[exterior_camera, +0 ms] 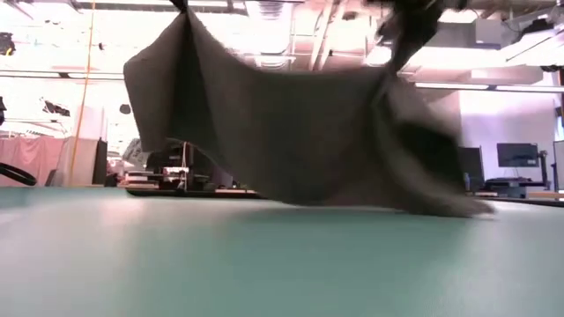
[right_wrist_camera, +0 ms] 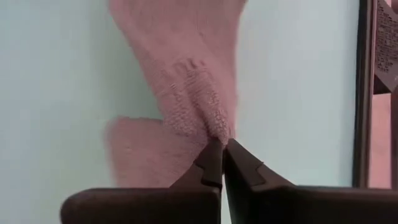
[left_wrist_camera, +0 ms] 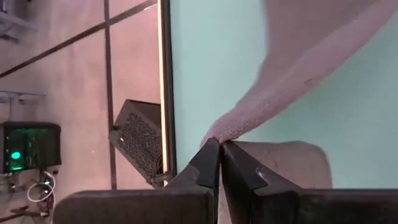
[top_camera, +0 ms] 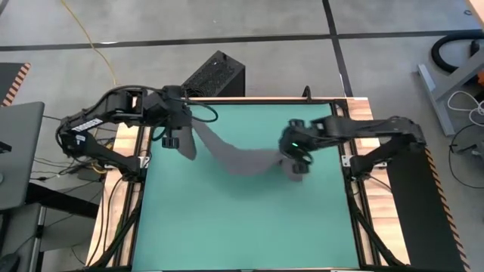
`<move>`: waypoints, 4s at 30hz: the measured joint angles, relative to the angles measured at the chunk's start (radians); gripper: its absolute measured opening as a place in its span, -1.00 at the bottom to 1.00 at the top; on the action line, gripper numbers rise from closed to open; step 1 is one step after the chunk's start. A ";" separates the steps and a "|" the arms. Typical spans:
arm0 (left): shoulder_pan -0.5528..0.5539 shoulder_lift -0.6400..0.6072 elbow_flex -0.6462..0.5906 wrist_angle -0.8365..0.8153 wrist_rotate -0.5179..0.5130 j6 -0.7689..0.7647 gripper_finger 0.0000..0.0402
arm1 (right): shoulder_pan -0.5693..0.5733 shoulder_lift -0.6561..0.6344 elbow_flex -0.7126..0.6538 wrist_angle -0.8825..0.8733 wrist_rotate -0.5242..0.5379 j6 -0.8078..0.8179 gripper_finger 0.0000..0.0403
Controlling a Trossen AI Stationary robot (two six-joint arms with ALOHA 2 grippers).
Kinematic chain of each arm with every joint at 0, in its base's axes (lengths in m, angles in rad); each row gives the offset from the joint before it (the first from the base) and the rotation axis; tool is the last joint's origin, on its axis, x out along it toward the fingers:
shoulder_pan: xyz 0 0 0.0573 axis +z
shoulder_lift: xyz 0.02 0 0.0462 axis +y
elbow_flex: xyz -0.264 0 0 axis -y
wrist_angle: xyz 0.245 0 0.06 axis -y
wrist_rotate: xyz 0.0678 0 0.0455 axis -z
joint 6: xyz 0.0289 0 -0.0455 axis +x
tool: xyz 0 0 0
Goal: Roll towel
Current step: Roll the gray towel
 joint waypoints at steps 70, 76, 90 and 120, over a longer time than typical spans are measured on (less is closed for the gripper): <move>0.295 -0.030 -0.398 0.189 0.103 0.176 -1.00 | 0.193 0.374 -0.203 0.295 0.578 0.769 -0.94; 0.295 -0.051 -0.311 0.150 0.113 0.169 -1.00 | 0.190 0.225 0.035 -0.128 0.235 0.548 -0.96; 0.294 -0.146 0.017 0.070 0.404 0.119 -1.00 | 0.324 -0.044 0.275 -0.160 -0.471 0.378 -0.95; 0.170 -0.003 -0.376 -0.041 -0.144 0.074 -1.00 | 0.319 0.083 0.004 -0.330 0.000 0.005 -0.96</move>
